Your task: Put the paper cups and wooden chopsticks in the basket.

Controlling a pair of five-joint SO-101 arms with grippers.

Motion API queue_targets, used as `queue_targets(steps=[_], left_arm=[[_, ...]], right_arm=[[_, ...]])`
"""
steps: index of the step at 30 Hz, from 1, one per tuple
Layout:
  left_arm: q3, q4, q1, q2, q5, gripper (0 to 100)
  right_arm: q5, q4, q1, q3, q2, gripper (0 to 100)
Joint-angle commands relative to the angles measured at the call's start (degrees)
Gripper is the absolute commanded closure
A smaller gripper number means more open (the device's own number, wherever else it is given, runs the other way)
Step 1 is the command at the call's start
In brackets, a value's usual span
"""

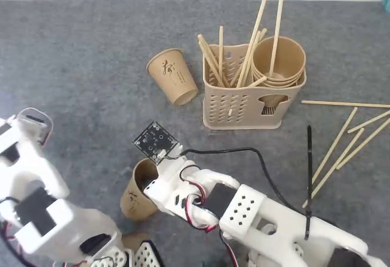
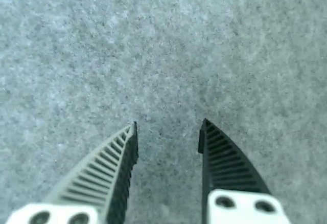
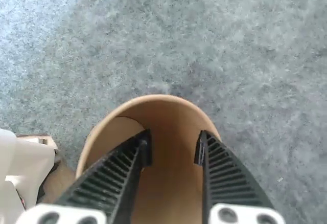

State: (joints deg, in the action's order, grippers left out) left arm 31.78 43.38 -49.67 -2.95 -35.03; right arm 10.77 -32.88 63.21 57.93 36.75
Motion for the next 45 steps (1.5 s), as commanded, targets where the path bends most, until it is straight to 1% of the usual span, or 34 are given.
queue_targets(steps=[1, 5, 6, 8, 11, 14, 18, 26, 29, 31, 34, 39, 45], left_arm=[[-3.0, -1.3, 0.0, 0.2, -0.6, 82], [-3.1, -1.4, 0.3, 0.2, -0.6, 82], [-3.1, -1.4, 0.1, 0.2, -0.6, 82], [-3.2, -1.4, -0.9, 0.2, -0.7, 82], [-3.2, -1.4, -1.1, 0.2, -0.7, 82], [-3.2, -1.4, -1.1, 0.2, -0.7, 82], [-3.2, -1.4, -0.9, 0.2, -0.7, 82], [-3.2, -1.4, -0.8, 0.2, -0.7, 82], [-3.2, -1.4, -0.8, 0.2, -0.7, 82], [-3.2, -1.4, -0.8, 0.2, -0.7, 82], [-3.2, -1.5, -0.7, 0.2, -0.7, 82], [-3.2, -1.5, -0.7, 0.2, -0.7, 82], [-3.2, -1.5, -0.7, 0.2, -0.7, 82]], right_arm=[[-0.7, -0.6, 0.8, -3.8, 0.1, 84.3], [-1.0, 4.4, 6.7, -3.4, -2.7, 84.3], [-1.0, 5.2, 7.3, -3.8, -4.2, 84.3], [-1.0, 6.6, 6.9, -5.0, -7.2, 84.3], [-0.9, 6.8, 4.5, -6.5, -10.3, 84.5], [-0.9, 6.8, 4.4, -6.7, -10.1, 84.4], [-1.0, 5.8, 4.4, -6.7, -5.1, 84.3], [-1.2, -5.0, 4.0, -11.2, 14.5, 84.3], [-4.2, -8.5, 2.7, -11.3, 20.0, 84.2], [-3.5, -9.8, 1.6, -10.9, 21.3, 84.2], [0.2, -9.4, 0.8, -9.8, 19.1, 84.2], [5.3, -6.6, 0.7, -9.1, 9.6, 84.2], [7.6, -4.9, 0.9, -9.4, -0.4, 84.2]])
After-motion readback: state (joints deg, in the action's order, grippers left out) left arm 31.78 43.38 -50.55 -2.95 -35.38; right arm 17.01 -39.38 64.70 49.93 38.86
